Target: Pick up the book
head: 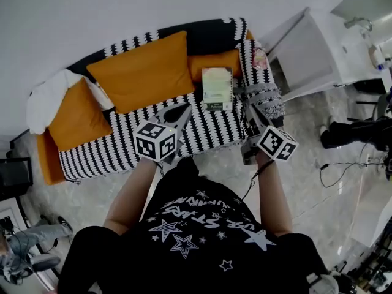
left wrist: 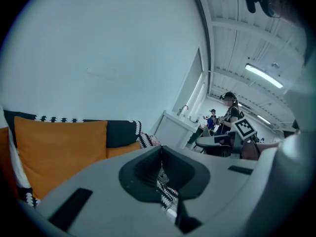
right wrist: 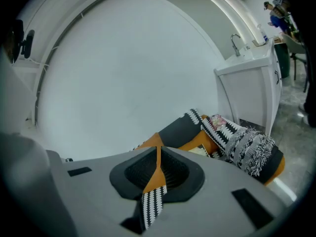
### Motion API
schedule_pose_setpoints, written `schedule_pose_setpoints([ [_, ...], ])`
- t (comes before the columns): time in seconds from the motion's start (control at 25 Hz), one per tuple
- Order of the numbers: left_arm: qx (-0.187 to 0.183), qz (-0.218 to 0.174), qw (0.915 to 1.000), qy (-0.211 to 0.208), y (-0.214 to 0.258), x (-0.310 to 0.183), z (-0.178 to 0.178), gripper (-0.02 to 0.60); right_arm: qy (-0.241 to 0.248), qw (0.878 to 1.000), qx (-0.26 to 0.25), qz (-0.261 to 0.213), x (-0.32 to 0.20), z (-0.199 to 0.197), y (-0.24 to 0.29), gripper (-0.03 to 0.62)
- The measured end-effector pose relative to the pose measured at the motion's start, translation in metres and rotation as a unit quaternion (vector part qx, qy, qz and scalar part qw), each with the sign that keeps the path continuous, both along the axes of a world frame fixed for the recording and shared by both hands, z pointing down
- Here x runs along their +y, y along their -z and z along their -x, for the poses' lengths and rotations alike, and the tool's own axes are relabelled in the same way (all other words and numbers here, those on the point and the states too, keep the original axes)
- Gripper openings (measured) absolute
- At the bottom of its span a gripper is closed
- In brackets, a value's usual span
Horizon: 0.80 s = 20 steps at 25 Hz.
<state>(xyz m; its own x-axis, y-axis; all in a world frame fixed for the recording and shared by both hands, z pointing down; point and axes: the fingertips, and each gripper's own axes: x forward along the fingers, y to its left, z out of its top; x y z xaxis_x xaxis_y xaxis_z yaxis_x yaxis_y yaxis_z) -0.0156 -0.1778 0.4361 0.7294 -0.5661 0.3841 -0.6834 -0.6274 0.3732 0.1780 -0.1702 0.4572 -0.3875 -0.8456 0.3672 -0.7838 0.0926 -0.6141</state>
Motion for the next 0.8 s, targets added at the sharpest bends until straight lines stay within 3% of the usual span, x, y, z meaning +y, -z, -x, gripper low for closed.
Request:
schedule_pose_setpoints([
  [0.56,0.008,0.029,0.9993,-0.022,-0.02,-0.087,0.024,0.008,-0.034,0.999,0.017,0.002,-0.087,0.016,0.001,0.04],
  [0.8,0.006,0.04,0.999,-0.017,-0.028,-0.111,0.015,0.008,-0.038,0.998,0.035,0.02,-0.107,-0.007,-0.012,0.04],
])
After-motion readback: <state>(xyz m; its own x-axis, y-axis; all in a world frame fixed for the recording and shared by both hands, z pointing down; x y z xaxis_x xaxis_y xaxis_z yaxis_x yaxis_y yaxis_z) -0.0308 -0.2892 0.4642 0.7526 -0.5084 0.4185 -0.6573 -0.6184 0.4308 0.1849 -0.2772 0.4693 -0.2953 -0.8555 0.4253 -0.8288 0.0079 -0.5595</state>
